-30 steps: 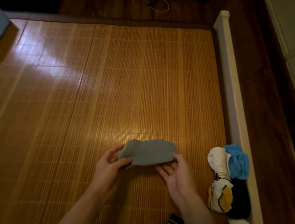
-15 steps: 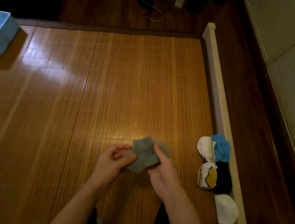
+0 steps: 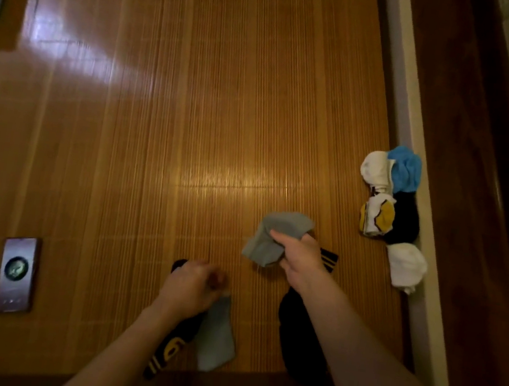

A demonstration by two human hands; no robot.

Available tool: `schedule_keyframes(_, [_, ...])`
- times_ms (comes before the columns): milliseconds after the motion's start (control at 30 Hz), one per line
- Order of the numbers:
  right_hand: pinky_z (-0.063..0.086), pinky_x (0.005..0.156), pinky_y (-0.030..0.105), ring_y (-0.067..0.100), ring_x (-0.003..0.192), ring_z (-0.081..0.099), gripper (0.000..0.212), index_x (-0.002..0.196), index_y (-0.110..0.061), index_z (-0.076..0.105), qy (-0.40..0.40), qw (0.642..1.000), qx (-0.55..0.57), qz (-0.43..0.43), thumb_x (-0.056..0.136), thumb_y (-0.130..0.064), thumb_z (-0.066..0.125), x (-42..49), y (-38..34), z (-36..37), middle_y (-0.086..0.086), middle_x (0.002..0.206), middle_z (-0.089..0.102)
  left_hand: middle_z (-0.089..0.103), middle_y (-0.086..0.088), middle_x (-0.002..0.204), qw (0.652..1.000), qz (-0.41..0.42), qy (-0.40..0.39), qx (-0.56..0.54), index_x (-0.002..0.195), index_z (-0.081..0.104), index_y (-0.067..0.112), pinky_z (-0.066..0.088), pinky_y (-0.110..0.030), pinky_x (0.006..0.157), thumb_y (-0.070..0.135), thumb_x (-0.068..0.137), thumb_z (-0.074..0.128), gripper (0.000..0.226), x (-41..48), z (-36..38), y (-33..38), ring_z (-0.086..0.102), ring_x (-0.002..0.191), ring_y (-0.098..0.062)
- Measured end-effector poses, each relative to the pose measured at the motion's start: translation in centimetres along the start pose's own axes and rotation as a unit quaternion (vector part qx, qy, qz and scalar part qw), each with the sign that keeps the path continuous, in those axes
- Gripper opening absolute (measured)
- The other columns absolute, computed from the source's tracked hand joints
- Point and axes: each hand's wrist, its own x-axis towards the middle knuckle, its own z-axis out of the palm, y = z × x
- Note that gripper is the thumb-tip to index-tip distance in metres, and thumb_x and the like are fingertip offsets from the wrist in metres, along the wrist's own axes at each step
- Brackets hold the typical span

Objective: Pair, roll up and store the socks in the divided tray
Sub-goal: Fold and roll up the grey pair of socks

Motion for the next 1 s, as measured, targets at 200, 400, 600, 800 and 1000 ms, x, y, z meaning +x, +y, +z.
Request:
schedule_keyframes(200, [0.056,0.083,0.041,0.023,0.087,0.065,0.032,0.112,-0.008,0.058,0.046,0.999,-0.017,0.02,0.086,0.0,0.075,0.7,3.1,-1.7,0.008,0.099,0.066,0.034,-0.003,0.153,0.954,0.058,-0.035,0.292,0.145,0.046,0.023,0.032,-0.047,0.117,0.033,0.095,0.064,0.055,-0.5,5.0,-2.6,0.034,0.138,-0.027])
schedule_keyframes(400, [0.057,0.09,0.043,0.027,0.097,0.066,0.04,0.12,-0.009,0.058,0.052,0.998,-0.03,0.016,0.085,-0.003,0.078,0.7,4.2,-2.6,0.011,0.109,0.067,0.046,-0.008,0.148,0.953,0.06,0.054,0.293,0.147,0.044,0.018,0.04,-0.046,0.112,0.035,0.097,0.06,0.055,0.2,5.6,-3.1,0.045,0.134,-0.029])
schedule_keyframes(600, [0.055,0.066,0.031,0.022,0.087,0.066,0.028,0.105,-0.012,0.058,0.049,0.998,0.0,0.03,0.085,-0.001,0.076,0.2,4.1,-2.5,0.008,0.099,0.067,0.046,0.0,0.139,0.965,0.099,0.068,0.231,0.129,0.058,0.025,0.033,-0.044,0.114,0.045,0.092,0.057,0.043,1.3,3.1,-2.0,0.041,0.13,-0.023])
schedule_keyframes(800, [0.057,0.068,0.031,0.02,0.09,0.069,0.022,0.1,-0.014,0.063,0.021,1.0,0.011,0.0,0.086,-0.006,0.077,-1.3,2.7,-0.7,0.007,0.102,0.071,0.063,0.006,0.094,0.959,-0.042,0.125,-0.249,0.088,0.061,0.026,0.055,-0.028,0.077,0.026,0.091,0.071,0.011,0.8,-0.9,0.9,0.062,0.087,-0.011])
schedule_keyframes(1000, [0.057,0.07,0.03,0.02,0.094,0.07,0.033,0.112,-0.008,0.063,-0.001,0.999,-0.006,-0.044,0.083,-0.002,0.078,-3.8,1.2,2.7,0.009,0.108,0.071,0.072,-0.002,0.089,0.838,-0.136,0.139,-0.51,0.093,0.069,0.008,0.054,-0.019,0.062,0.025,0.093,0.072,0.017,-0.3,-4.8,2.4,0.068,0.074,-0.006])
